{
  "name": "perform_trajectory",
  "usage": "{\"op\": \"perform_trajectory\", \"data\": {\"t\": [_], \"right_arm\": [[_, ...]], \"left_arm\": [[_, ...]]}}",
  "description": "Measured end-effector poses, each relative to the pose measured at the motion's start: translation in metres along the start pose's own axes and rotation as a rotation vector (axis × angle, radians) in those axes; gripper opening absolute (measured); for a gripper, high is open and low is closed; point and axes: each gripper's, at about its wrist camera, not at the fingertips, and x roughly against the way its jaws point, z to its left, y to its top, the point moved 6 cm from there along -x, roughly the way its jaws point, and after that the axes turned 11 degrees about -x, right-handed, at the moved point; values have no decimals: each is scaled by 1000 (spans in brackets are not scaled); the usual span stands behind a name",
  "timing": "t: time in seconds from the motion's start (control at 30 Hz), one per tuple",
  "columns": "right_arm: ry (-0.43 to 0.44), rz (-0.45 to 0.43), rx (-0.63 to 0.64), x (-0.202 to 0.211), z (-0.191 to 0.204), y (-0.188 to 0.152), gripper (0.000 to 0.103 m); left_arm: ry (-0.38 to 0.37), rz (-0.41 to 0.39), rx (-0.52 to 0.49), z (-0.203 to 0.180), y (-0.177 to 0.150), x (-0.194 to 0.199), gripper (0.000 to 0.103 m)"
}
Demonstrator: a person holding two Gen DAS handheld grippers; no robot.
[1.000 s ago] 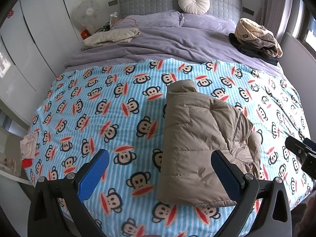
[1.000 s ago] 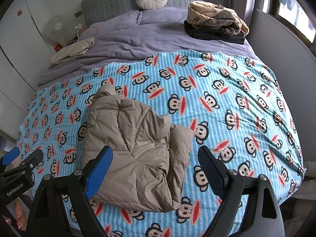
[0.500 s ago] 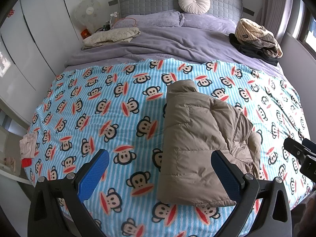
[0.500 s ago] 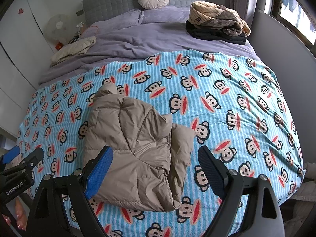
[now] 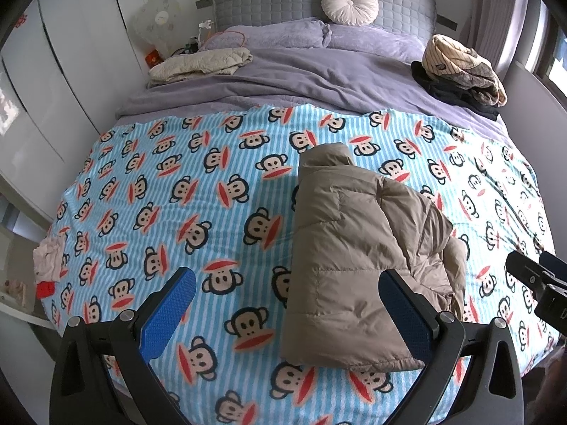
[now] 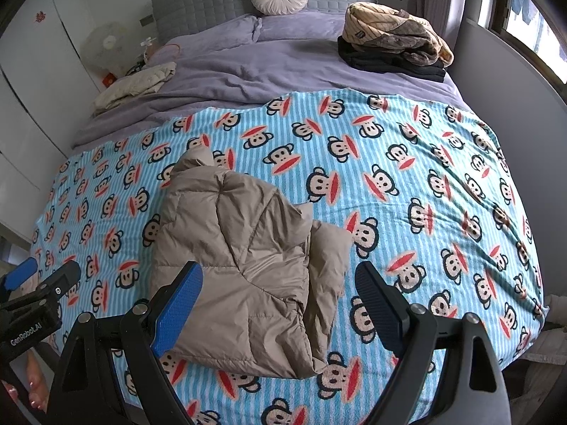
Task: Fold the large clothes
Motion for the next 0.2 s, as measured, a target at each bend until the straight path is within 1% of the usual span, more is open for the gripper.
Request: {"op": "perform_trajectory", "data": {"t": [0.1, 0.2], "right_arm": [[0, 1, 1, 0, 0, 0, 90], [0, 0, -1, 0, -1, 1, 90]], "left_arm": [[3, -11, -11, -1, 1, 2, 103], [-2, -4, -11, 0, 2, 1, 103]]}}
